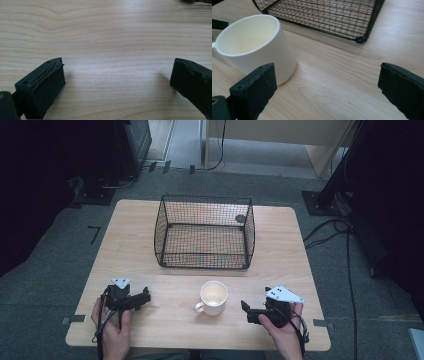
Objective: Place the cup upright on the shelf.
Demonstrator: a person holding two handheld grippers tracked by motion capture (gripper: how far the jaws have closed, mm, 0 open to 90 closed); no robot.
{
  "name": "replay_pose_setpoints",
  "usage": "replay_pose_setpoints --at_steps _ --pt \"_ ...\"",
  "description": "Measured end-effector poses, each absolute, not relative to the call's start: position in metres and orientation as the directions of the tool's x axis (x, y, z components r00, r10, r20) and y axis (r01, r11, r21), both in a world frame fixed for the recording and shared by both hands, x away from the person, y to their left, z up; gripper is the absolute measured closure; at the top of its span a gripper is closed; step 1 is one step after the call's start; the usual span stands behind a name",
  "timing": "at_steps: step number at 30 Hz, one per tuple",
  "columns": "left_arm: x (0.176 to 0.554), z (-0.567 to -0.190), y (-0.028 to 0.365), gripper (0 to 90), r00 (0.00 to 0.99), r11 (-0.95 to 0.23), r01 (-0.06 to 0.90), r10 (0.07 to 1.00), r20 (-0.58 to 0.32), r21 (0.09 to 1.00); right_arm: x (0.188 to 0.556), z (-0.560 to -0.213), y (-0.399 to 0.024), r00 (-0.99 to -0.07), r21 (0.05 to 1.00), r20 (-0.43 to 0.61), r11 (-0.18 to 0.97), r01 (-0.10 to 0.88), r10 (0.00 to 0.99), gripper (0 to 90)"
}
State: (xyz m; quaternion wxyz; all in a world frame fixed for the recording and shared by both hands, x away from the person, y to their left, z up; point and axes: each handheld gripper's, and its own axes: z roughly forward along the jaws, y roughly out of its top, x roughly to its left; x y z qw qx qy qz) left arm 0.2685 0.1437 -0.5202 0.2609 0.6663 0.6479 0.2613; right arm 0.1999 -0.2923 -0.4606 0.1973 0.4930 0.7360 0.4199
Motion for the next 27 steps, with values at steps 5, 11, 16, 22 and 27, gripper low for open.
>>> replay_pose_setpoints --at_steps 5,11,16,22,27 --pt "0.268 -0.52 0.144 0.0 0.024 -0.024 0.727 1.0 0.01 0.686 0.198 -0.46 -0.278 -0.485 0.821 0.13 0.18 0.541 0.865 0.8" --pt "0.268 -0.52 0.144 0.0 0.024 -0.025 0.727 1.0 0.01 0.686 0.2 -0.462 -0.257 -0.536 0.822 0.133 0.21 0.53 0.834 0.8" --pt "0.268 -0.52 0.144 0.0 0.026 -0.026 0.727 1.0 0.011 0.686 0.203 -0.465 -0.241 -0.563 0.819 0.137 0.226 0.527 0.815 0.8" --pt "0.268 -0.52 0.144 0.0 0.029 -0.029 0.727 1.0 0.011 0.686 0.207 -0.47 -0.226 -0.583 0.814 0.128 0.251 0.524 0.802 0.8" --pt "0.268 -0.52 0.144 0.0 0.029 -0.029 0.728 1.0 0.011 0.685 0.209 -0.473 -0.218 -0.591 0.814 0.116 0.264 0.517 0.799 0.8"
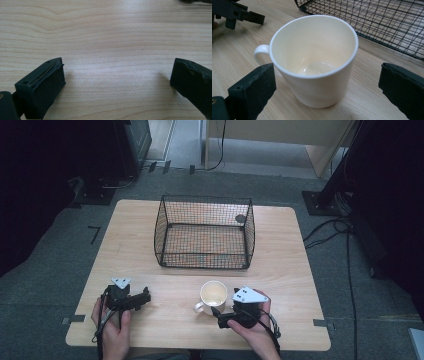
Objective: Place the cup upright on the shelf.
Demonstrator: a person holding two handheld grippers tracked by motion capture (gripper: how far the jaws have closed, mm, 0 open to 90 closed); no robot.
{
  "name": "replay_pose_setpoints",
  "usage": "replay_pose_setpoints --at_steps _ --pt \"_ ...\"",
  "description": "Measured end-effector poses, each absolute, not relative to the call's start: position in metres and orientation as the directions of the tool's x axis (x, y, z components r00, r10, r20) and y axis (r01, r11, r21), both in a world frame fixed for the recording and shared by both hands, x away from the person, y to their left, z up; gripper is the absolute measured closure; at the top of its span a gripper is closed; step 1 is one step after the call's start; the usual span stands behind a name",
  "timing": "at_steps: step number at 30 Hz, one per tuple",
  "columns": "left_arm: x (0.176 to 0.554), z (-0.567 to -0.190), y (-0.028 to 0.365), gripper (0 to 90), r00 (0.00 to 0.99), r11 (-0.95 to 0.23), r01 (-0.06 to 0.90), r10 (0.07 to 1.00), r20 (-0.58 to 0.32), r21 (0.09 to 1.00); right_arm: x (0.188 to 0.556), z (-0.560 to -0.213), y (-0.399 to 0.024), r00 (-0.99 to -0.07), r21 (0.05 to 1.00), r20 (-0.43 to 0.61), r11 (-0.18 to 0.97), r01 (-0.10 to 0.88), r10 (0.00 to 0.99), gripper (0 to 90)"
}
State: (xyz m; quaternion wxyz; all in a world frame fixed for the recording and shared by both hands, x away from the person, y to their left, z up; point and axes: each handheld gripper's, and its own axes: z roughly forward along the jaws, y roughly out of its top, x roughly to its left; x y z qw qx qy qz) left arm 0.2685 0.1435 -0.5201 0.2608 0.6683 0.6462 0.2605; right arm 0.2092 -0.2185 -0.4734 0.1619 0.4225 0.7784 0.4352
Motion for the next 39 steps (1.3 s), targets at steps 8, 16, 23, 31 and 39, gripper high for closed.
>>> replay_pose_setpoints --at_steps 8,16,23,31,39 --pt "0.268 -0.52 0.144 0.0 0.029 -0.029 0.728 1.0 0.011 0.685 0.214 -0.48 -0.204 -0.605 0.804 0.108 0.289 0.52 0.789 0.8" --pt "0.268 -0.52 0.144 0.0 0.029 -0.029 0.727 1.0 0.011 0.686 0.22 -0.484 -0.193 -0.614 0.801 0.089 0.309 0.512 0.784 0.8" --pt "0.268 -0.52 0.144 0.0 0.029 -0.029 0.727 1.0 0.011 0.686 0.225 -0.491 -0.186 -0.604 0.791 0.057 0.334 0.513 0.795 0.9" --pt "0.268 -0.52 0.144 0.0 0.029 -0.029 0.728 1.0 0.011 0.685 0.226 -0.494 -0.179 -0.592 0.809 0.027 0.331 0.486 0.805 2.2" --pt "0.268 -0.52 0.143 0.0 0.034 -0.033 0.727 0.999 0.012 0.685 0.225 -0.497 -0.179 -0.577 0.825 0.019 0.313 0.471 0.817 7.8"
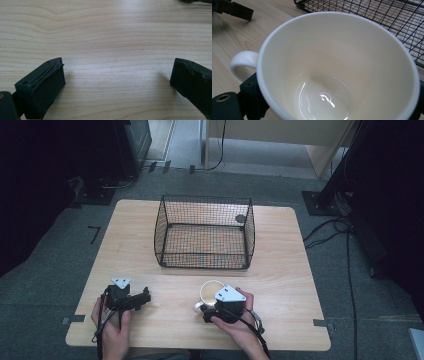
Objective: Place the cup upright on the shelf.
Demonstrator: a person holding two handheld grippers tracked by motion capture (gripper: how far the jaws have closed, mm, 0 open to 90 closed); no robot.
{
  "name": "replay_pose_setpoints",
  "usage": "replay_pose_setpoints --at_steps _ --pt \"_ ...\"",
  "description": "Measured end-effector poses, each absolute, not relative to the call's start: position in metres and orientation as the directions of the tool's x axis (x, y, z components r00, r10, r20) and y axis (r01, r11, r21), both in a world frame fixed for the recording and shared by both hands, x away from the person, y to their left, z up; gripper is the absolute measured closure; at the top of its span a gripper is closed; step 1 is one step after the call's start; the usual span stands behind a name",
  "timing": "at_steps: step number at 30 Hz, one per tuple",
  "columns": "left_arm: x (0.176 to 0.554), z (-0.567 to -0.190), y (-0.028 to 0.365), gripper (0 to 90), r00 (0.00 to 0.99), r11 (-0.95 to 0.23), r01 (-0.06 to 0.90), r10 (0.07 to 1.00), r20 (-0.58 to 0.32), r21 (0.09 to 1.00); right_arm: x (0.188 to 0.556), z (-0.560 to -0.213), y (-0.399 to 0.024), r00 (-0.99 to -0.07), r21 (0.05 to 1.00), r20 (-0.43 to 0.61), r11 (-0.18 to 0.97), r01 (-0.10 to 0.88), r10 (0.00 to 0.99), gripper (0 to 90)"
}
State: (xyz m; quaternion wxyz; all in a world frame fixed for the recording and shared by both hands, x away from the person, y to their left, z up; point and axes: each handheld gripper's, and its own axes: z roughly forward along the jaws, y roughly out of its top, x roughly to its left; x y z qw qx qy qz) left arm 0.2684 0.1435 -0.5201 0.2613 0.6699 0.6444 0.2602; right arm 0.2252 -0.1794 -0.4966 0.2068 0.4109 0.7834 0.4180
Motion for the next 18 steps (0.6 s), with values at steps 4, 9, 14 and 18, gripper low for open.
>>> replay_pose_setpoints --at_steps 4,9,14,18 --pt "0.268 -0.52 0.143 0.0 0.037 -0.035 0.727 0.999 0.012 0.685 0.225 -0.496 -0.181 -0.582 0.827 0.026 0.31 0.47 0.813 7.9" --pt "0.268 -0.52 0.143 0.0 0.04 -0.038 0.728 0.999 0.012 0.684 0.224 -0.491 -0.183 -0.585 0.831 0.022 0.31 0.461 0.811 7.9" --pt "0.268 -0.52 0.143 0.0 0.041 -0.038 0.728 0.999 0.012 0.684 0.223 -0.483 -0.186 -0.582 0.837 0.021 0.304 0.455 0.813 7.9" --pt "0.268 -0.52 0.143 0.0 0.041 -0.039 0.729 0.999 0.012 0.684 0.224 -0.474 -0.189 -0.577 0.843 0.025 0.293 0.451 0.816 7.9"
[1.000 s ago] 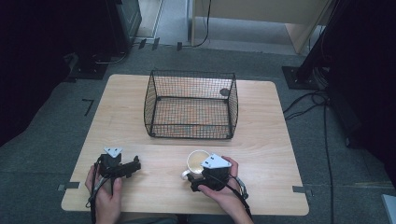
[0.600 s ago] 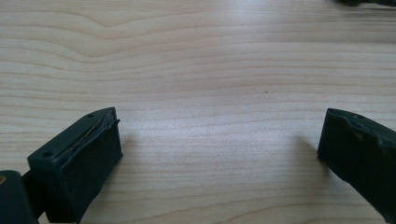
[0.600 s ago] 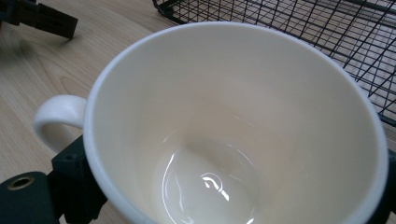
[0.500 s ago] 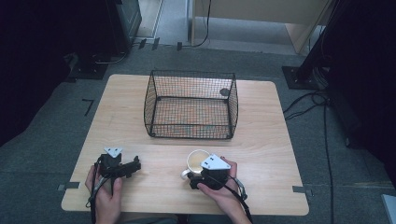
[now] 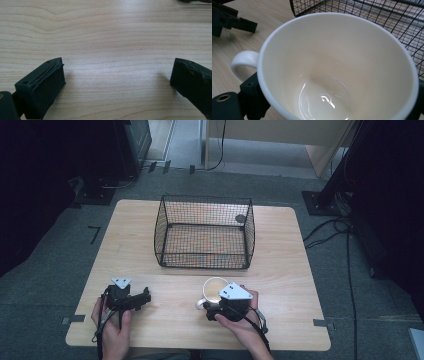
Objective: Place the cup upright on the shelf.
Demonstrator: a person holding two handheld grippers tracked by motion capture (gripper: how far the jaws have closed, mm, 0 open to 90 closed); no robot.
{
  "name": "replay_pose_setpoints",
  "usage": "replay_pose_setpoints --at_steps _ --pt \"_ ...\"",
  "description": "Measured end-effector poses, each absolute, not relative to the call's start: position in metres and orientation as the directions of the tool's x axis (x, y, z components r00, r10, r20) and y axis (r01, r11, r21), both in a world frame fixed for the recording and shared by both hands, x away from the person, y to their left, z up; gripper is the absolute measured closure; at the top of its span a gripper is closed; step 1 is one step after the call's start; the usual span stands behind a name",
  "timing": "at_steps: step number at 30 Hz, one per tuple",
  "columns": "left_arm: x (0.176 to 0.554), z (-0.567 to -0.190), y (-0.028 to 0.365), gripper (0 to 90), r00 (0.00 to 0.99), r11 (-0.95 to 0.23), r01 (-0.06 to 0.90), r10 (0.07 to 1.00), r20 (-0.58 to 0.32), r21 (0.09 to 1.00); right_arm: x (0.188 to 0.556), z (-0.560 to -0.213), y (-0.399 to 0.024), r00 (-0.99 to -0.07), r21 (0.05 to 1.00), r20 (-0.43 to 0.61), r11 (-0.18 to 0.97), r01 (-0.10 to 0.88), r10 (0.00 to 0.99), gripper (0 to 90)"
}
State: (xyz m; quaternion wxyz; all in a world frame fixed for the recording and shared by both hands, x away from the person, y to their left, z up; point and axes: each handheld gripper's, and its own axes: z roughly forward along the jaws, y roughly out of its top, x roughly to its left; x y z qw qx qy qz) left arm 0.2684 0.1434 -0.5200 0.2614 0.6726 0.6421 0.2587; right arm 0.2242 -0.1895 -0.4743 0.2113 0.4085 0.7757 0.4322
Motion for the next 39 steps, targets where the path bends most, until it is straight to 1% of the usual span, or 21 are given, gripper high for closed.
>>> replay_pose_setpoints --at_steps 11,18,27,39 --pt "0.268 -0.52 0.143 0.0 0.042 -0.039 0.729 0.999 0.012 0.684 0.229 -0.444 -0.196 -0.573 0.865 0.016 0.276 0.419 0.819 8.0" --pt "0.268 -0.52 0.143 0.0 0.043 -0.04 0.729 0.999 0.012 0.684 0.234 -0.432 -0.198 -0.554 0.87 0.017 0.261 0.419 0.833 8.0" --pt "0.268 -0.52 0.143 0.0 0.042 -0.037 0.728 0.999 0.01 0.685 0.241 -0.415 -0.199 -0.547 0.884 -0.002 0.257 0.39 0.837 8.0" --pt "0.268 -0.52 0.143 0.0 0.041 -0.035 0.727 0.999 0.008 0.686 0.251 -0.399 -0.199 -0.537 0.897 0.0 0.237 0.372 0.844 8.0"
